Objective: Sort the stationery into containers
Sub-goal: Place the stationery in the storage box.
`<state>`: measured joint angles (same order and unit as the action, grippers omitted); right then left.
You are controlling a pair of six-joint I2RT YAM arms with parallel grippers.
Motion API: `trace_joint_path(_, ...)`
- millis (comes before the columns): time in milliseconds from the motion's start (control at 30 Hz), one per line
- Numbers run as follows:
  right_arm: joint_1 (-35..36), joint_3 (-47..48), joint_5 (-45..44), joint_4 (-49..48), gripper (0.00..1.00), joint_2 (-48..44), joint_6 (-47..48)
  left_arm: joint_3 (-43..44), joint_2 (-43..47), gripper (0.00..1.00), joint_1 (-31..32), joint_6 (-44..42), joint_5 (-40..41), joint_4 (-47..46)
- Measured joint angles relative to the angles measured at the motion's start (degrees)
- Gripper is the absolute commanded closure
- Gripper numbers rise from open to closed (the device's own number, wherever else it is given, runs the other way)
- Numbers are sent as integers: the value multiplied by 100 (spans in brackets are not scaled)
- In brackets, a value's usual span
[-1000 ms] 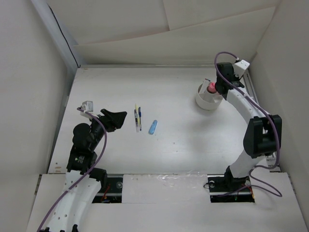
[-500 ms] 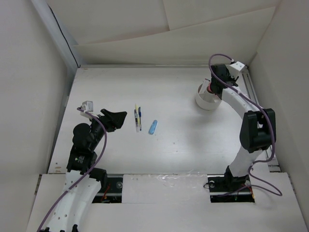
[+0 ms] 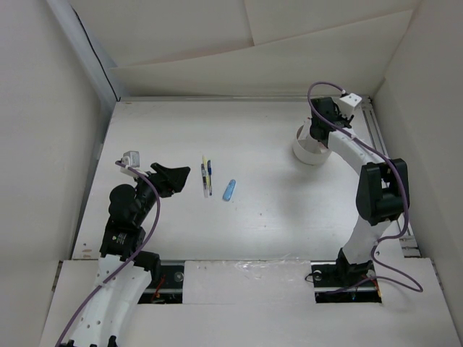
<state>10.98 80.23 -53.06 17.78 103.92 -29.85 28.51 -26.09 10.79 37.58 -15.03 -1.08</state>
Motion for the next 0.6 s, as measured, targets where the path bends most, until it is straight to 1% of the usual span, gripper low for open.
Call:
trace_joint_path(33, 0, 0, -2, 17, 84, 0, -22, 0, 2, 34, 0, 0, 0, 0)
trace_joint_path(100, 0, 0, -11, 26, 84, 0, -59, 0, 0, 34, 0, 0, 0, 0)
trace_joint_path(133, 0, 0, -11, 28, 81, 0, -68, 0, 0, 34, 0, 0, 0, 0)
trace_joint_path(600, 0, 0, -7, 136, 80, 74, -173, 0, 0, 34, 0, 0, -2, 0)
